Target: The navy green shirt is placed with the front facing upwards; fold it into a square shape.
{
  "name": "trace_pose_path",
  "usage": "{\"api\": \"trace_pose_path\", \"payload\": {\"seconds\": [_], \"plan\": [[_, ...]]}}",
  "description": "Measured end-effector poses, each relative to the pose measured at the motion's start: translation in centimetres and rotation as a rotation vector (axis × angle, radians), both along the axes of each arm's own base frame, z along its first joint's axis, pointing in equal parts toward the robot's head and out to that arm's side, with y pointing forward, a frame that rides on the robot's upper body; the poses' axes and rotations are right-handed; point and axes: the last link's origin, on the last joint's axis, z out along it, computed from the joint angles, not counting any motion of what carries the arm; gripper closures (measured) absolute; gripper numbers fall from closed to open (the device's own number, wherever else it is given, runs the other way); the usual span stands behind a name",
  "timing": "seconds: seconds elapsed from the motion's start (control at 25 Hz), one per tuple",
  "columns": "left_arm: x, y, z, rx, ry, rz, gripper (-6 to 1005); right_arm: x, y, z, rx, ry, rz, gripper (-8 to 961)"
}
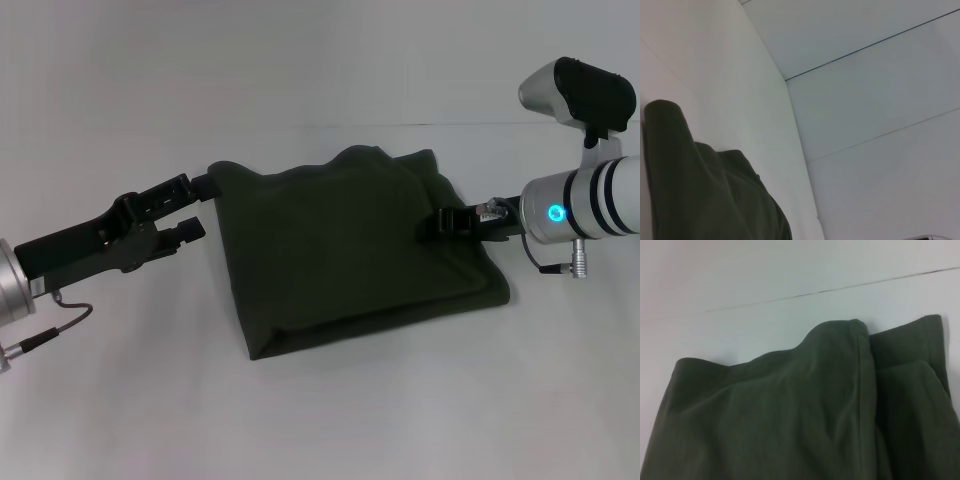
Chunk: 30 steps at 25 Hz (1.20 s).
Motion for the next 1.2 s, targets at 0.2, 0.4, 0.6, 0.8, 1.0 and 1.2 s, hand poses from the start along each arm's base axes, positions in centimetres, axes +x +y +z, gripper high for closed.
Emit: {"api": "trace_pose_path", "payload": {"seconds": [0.2, 0.4, 0.6, 0.8, 1.0, 1.2], "plan": [[0.0, 0.0, 0.0, 0.0, 0.0, 0.0, 64, 0.0, 0.0, 0.0, 0.0, 0.0, 0.001, 684], [0.0, -0.1, -0.2, -0.001, -0.002, 0.0, 64, 0.0, 0.1, 0.2, 0.001, -0.002, 0.004, 781], [0.0, -0.2, -0.2, 0.003, -0.01, 0.001, 64, -0.6, 0.2, 1.2, 0.014, 0.043, 0.018, 858], [0.0, -0.2, 0.0, 0.013, -0.02, 0.001, 64, -1.8, 0.0, 2.7, 0.011, 0.108, 0.047, 873], [0.1, -0.2, 0.0, 0.013, -0.022, -0.003, 64, -2.6, -0.2, 3.7, -0.002, 0.13, 0.053, 873], [0.3, -0.1, 0.1, 0.017, -0.026, -0.011, 64, -2.9, 0.2, 4.8, 0.032, 0.113, 0.074, 872]]}}
